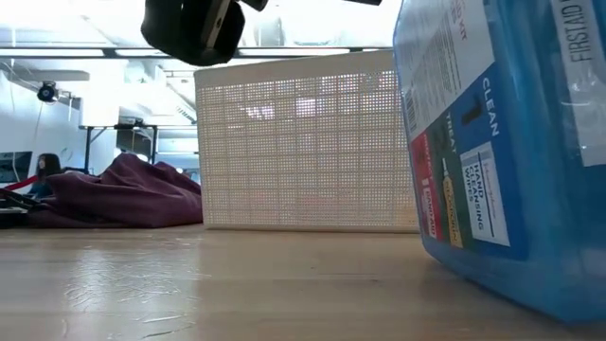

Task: Pick & place medical supplies in basket/bin
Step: Put the blue medicine kit into the white bin

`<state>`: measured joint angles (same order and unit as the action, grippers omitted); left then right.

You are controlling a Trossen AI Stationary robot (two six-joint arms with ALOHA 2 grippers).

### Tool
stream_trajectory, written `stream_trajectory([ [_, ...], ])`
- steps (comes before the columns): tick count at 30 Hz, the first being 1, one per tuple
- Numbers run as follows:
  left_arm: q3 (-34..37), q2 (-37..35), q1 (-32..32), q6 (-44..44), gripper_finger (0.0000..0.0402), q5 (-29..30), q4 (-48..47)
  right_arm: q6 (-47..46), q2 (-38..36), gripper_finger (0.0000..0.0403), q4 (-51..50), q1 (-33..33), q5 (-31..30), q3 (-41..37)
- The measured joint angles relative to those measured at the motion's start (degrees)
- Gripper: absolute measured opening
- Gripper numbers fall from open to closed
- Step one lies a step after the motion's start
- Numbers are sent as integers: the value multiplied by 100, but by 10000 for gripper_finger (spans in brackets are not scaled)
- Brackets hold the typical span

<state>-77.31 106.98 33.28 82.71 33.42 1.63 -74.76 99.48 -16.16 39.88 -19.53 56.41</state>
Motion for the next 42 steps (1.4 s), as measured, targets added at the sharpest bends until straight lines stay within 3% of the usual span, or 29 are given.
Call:
stream_trajectory([
  [11, -47, 0, -110, 74, 168, -9, -13, 24, 0, 174, 8, 0, -9, -3],
  [21, -56, 0, -220, 100, 168, -358, -76, 22, -95, 174, 11, 0, 4, -6],
  [28, -56, -4, -223, 614, 172, -539, -346, 91, -236, 174, 13, 0, -17, -6],
  [38, -223, -9, -286, 622, 279, -647, -337, 55, -275, 174, -11, 26, 20, 52],
  [42, -355, -9, -298, 418, 300, -655, -370, 143, -392, 174, -14, 24, 4, 228],
])
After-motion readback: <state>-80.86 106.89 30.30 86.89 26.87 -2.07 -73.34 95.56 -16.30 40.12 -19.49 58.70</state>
